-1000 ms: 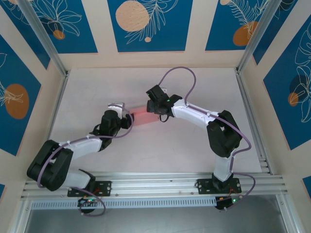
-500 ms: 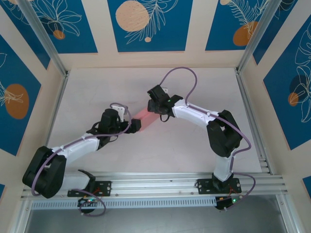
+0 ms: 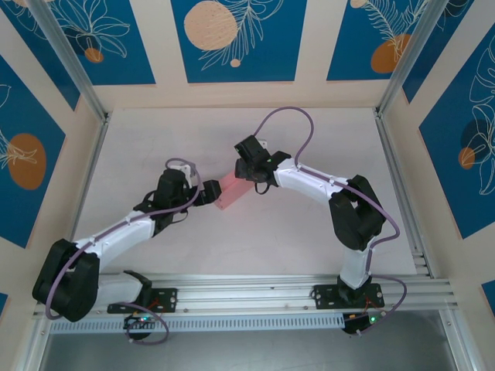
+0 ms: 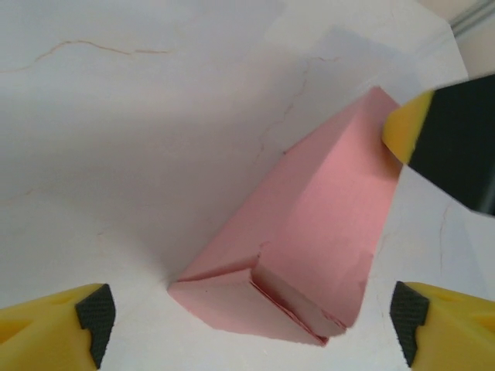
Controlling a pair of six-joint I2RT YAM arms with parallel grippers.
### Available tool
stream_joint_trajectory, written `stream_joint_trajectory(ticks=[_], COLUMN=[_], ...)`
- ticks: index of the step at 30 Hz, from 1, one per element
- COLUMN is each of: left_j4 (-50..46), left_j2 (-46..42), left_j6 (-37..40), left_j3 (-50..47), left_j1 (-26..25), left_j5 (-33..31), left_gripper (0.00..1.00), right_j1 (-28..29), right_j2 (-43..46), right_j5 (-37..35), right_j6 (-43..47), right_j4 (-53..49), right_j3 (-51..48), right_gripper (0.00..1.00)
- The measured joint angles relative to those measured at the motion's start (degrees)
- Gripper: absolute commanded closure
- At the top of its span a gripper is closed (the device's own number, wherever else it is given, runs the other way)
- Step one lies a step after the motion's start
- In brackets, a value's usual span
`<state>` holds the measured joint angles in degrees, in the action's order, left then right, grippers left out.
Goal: Fold the paper box
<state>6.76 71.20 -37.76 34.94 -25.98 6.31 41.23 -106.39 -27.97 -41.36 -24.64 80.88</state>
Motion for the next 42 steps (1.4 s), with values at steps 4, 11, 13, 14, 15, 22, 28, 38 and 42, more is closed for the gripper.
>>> stream_joint_trajectory(ticks=[4,11,13,14,15,22,28,38,42], left_j4=[1.11,2.54,3.69,4.87,5.66,12.76,16.9,19.85,19.87], left_j2=[1.92,3.98,3.98,3.98,4.0,5.92,6.95,8.22,8.2], left_j6=[-2.58,-5.66,-6.71,-7.13,-7.52,-9.38,-9.77,-8.72,-7.04], left_j3=[1.22,-0.59,-1.86,-2.47,-2.86,-4.92,-5.68,-5.68,-5.68], left_j1=[0.92,1.09,1.11,1.11,1.11,1.11,1.11,1.11,0.72], left_j5=[0.52,2.86,3.63,4.2,4.48,7.3,7.76,6.97,6.95], left_gripper=[0.18,0.3,0.35,0.37,0.38,0.6,0.77,0.83,0.78], right_j1=[0.0,0.0,0.0,0.0,0.0,-0.55,-3.69,-7.91,-7.93], right_j2=[0.0,0.0,0.0,0.0,0.0,0.02,1.62,3.43,4.7], right_j5=[0.02,0.13,0.39,0.42,0.55,2.29,8.96,19.15,19.12], right_j6=[0.0,0.0,0.0,0.0,0.0,0.02,-0.02,-1.79,-2.58], right_j4=[0.0,0.0,-0.2,-0.22,-0.2,1.16,6.49,16.28,18.64], right_j3=[0.0,0.0,-0.02,-0.02,-0.02,-0.59,-4.35,-10.93,-13.53], right_gripper=[0.43,0.43,0.43,0.45,0.47,0.55,0.63,0.65,0.65])
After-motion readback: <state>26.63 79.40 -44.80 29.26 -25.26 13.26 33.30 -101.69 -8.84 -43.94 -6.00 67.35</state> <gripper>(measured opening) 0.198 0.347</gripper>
